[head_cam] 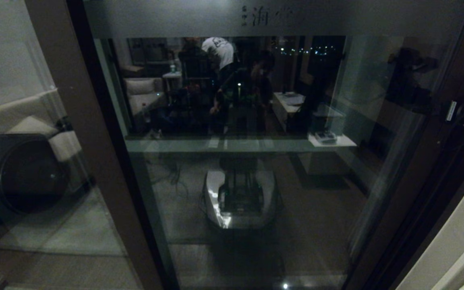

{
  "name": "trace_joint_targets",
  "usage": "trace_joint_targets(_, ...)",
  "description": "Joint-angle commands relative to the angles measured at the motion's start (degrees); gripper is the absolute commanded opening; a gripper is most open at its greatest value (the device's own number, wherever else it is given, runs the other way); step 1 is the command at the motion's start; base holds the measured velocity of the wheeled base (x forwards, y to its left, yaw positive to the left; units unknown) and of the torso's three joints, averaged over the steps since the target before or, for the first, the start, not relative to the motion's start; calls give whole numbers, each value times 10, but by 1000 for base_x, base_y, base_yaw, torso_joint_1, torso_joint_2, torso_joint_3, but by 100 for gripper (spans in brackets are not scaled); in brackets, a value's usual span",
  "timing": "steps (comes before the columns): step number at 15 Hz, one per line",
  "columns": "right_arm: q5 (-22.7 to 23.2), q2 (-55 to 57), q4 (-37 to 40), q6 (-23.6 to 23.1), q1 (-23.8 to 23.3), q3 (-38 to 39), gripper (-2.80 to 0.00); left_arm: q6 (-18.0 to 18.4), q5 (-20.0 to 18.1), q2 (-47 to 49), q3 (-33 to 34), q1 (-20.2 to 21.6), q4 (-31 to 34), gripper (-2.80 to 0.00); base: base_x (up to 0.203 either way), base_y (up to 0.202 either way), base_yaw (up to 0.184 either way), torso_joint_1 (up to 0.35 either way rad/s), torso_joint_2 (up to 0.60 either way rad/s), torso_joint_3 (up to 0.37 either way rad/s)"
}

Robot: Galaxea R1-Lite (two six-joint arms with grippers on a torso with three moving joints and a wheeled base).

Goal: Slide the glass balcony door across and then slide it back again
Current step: Open the slid door

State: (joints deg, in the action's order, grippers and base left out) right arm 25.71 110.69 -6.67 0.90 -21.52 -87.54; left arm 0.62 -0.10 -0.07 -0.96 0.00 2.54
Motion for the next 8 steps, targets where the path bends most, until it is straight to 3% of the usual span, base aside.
trace_joint_targets(1,6,-6,3,1,2,4,0,0,0,0,0,0,0,-280,0,0,0,0,0,0)
trace_joint_targets(8,6,-9,3,1,9,11,0,0,0,0,0,0,0,-280,0,0,0,0,0,0)
